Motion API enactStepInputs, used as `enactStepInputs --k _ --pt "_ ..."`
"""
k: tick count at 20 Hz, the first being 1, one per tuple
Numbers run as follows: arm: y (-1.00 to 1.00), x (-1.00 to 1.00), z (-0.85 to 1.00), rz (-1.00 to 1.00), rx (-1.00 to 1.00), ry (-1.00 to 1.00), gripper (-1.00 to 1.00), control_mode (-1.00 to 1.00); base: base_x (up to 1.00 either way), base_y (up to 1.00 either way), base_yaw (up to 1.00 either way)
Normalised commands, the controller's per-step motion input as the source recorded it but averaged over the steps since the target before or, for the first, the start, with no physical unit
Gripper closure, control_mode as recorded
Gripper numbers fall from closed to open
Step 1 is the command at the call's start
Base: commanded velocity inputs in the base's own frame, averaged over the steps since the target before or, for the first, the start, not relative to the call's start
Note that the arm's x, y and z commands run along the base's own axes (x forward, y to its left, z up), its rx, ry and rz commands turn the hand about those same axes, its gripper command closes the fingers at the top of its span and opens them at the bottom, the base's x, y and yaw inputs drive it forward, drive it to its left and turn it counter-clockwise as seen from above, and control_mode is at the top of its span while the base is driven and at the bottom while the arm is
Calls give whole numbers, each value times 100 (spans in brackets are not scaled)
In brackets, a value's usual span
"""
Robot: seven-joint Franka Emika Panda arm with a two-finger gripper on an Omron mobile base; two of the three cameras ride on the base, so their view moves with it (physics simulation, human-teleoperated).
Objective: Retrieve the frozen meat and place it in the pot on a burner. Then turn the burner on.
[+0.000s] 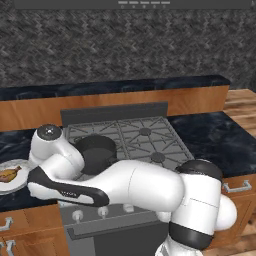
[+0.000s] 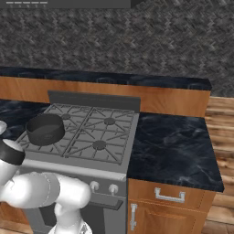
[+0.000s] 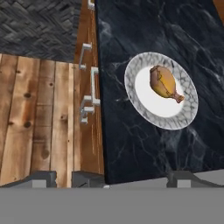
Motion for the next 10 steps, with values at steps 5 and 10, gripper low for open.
enactStepInputs --k 5,10 --pt "20 29 -2 0 0 0 -100 -100 0 0 0" --pt "23 25 -5 0 0 0 -100 -100 0 0 0"
